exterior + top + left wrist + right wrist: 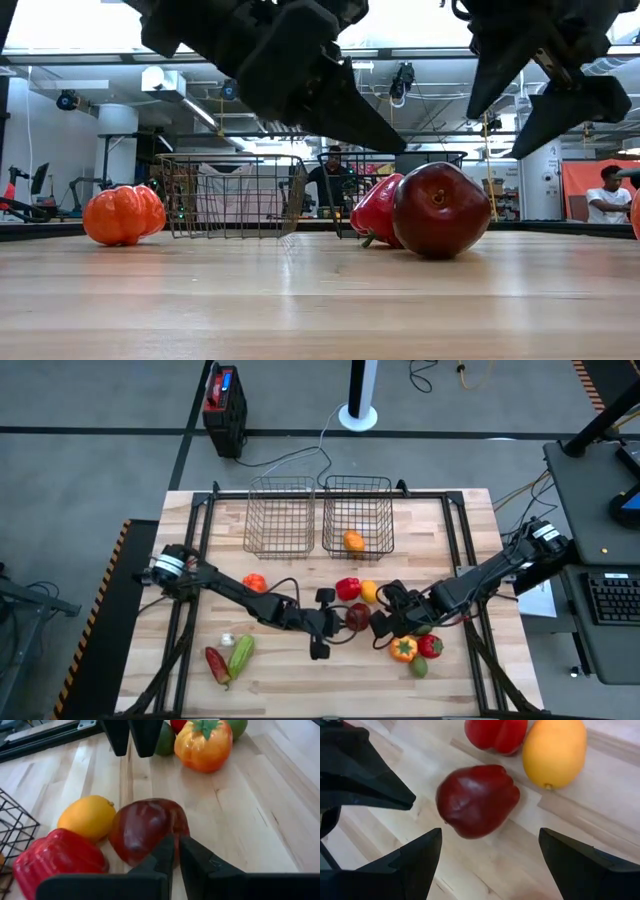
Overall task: Sort produce into baskets
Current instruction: Put the red apple into the silver wire basket
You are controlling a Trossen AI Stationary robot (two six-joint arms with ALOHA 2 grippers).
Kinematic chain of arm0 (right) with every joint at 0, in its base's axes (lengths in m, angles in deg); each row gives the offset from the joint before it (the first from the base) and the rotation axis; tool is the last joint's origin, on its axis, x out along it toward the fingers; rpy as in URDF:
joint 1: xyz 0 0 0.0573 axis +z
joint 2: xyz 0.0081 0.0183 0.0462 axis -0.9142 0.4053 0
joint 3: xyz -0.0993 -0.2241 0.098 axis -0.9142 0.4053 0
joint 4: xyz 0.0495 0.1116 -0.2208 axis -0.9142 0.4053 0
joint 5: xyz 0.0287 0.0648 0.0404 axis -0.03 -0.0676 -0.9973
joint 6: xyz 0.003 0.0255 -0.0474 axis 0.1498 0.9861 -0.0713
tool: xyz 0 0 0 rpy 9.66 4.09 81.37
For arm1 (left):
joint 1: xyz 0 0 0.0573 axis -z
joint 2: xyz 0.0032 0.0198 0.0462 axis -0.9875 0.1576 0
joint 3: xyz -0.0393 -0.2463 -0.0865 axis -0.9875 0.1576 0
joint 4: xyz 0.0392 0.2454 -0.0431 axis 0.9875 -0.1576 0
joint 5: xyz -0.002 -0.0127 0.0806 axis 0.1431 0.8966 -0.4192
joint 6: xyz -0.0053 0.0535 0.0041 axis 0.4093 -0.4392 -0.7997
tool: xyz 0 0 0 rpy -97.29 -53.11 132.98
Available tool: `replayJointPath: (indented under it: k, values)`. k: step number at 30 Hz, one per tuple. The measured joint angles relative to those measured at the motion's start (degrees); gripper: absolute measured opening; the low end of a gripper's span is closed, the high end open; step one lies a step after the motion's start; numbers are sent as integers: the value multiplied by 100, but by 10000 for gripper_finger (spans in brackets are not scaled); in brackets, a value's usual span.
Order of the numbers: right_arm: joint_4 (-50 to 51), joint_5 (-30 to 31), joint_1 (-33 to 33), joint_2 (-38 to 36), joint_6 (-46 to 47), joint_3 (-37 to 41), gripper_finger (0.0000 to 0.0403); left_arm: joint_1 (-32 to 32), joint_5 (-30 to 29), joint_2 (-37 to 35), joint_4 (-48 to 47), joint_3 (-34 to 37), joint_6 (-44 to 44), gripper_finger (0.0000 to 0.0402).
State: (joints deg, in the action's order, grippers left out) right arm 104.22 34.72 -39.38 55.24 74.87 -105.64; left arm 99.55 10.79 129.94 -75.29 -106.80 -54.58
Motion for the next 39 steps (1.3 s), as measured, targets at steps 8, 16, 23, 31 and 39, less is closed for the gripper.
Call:
replayJointPath:
  k: [8,16,23,31,39]
  values:
    - [-14,7,5,0,28,57,332,-28,-558,104,100,2,-78,1]
    - [-444,13,1,0,365,366,360,-171,-557,115,212,2,-83,0]
    - [-892,159,-24,0,206,510,361,-221,-305,304,526,4,-43,0]
    - [-910,124,-23,0,211,517,361,-191,-294,318,324,7,54,0]
    - [-910,138,-23,0,208,517,361,-168,-288,337,167,11,74,0]
